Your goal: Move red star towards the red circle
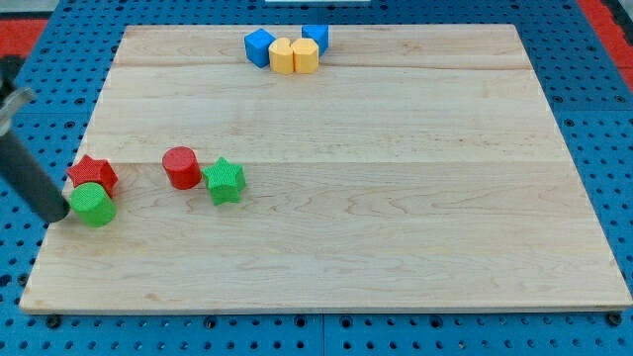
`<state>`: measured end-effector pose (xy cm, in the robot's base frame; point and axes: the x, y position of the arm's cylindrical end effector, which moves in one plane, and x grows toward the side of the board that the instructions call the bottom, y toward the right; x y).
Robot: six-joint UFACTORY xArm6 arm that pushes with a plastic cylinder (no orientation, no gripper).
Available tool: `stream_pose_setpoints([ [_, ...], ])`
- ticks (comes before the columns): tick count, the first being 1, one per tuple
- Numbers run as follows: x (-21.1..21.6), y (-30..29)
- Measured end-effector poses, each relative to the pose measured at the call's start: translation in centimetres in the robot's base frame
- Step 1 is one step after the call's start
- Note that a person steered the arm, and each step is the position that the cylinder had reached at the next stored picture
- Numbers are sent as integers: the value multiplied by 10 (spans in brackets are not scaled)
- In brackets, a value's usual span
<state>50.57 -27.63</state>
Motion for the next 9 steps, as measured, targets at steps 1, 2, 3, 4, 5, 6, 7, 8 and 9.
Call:
stream_pose_setpoints([
  [1, -23, -3],
  [2, -30, -6],
  [3, -30, 50],
  [4, -30, 106],
  [5, -30, 142],
  [6, -46, 150],
  [7, -54, 162],
  [8, -43, 191],
  [9, -32, 219],
])
